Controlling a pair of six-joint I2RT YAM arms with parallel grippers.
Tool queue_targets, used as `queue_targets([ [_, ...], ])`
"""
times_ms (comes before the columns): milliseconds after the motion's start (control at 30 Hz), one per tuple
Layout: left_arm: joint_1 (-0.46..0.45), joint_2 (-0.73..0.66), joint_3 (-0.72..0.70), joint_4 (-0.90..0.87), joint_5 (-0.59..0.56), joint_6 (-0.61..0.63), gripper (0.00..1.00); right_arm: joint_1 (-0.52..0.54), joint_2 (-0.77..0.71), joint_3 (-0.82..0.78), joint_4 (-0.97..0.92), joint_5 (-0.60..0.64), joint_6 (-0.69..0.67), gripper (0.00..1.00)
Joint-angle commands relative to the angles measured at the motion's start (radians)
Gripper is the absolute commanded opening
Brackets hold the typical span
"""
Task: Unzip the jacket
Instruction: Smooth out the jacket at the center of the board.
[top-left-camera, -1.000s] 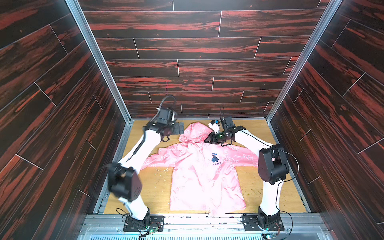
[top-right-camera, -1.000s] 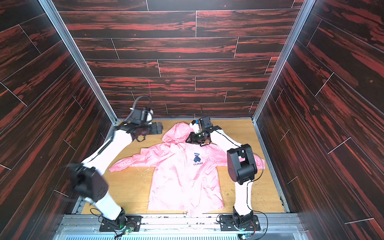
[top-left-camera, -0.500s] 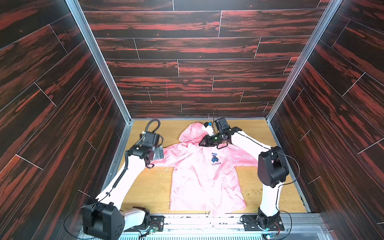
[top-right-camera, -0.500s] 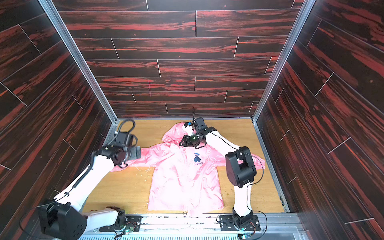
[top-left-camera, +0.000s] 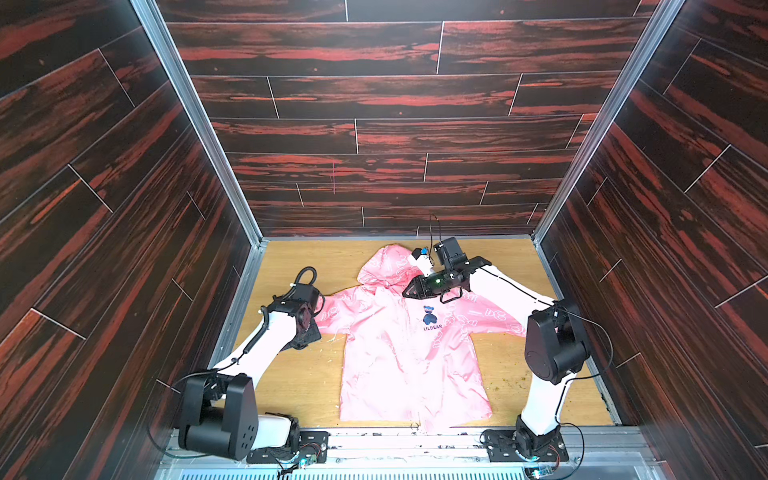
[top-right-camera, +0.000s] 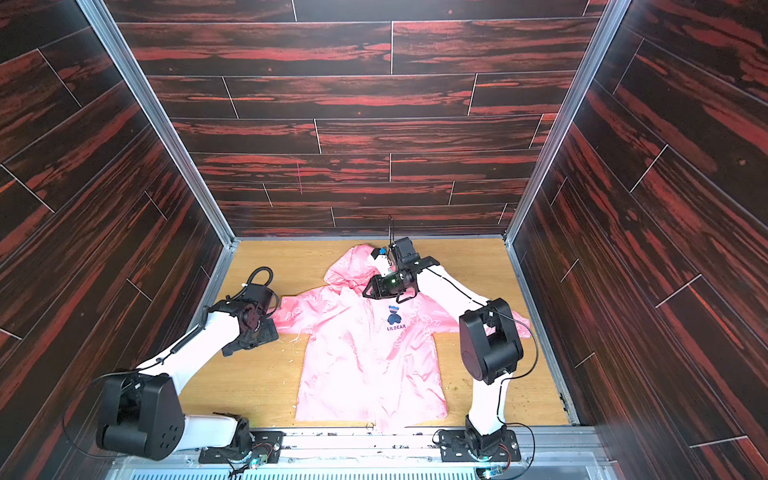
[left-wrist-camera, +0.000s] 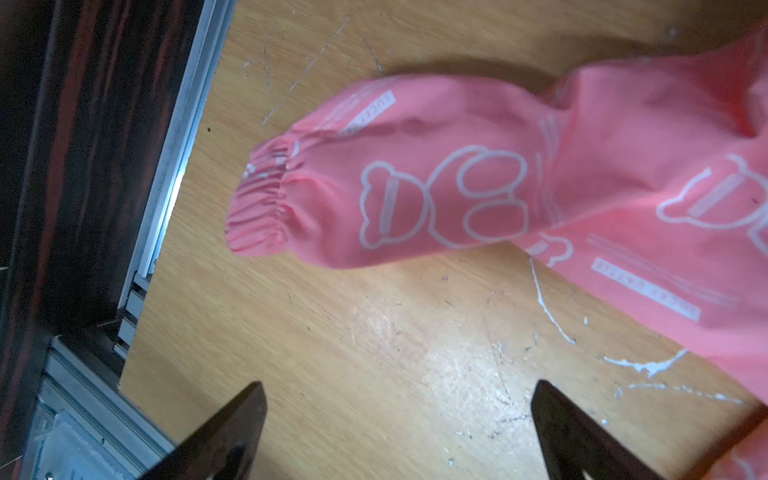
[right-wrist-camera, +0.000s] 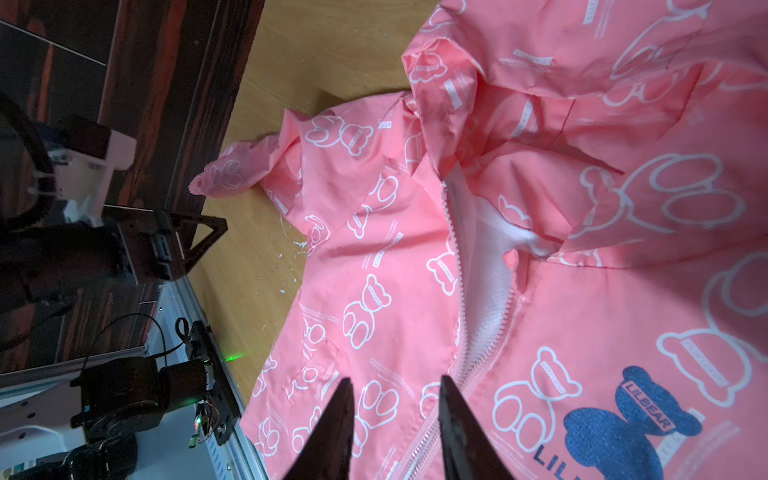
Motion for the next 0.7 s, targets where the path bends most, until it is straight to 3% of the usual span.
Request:
queue_targets([
  [0,0.037,0.066,0.067,-0.001,0.006,0.058,1.0,-0.001,-0.06,-0.023,-0.032,0.022,-0.034,0.36],
  [267,0.046,0.199,0.123,-0.053,0.083,0.156,0.98,-0.002,-0.061,-0.039,-0.037,0.03,-0.055,0.4],
  [467,0.058,0.188,0.126,-0.052,-0.007,0.159,1.0,-0.003,-0.056,-0.036,-0.037,0.03,-0.061,0.42],
  [667,0.106,0.21,0.162,-0.029,-0.014,0.175,0.98,-0.003,-0.058,-0.038,-0.046,0.038,-0.065,0.42],
])
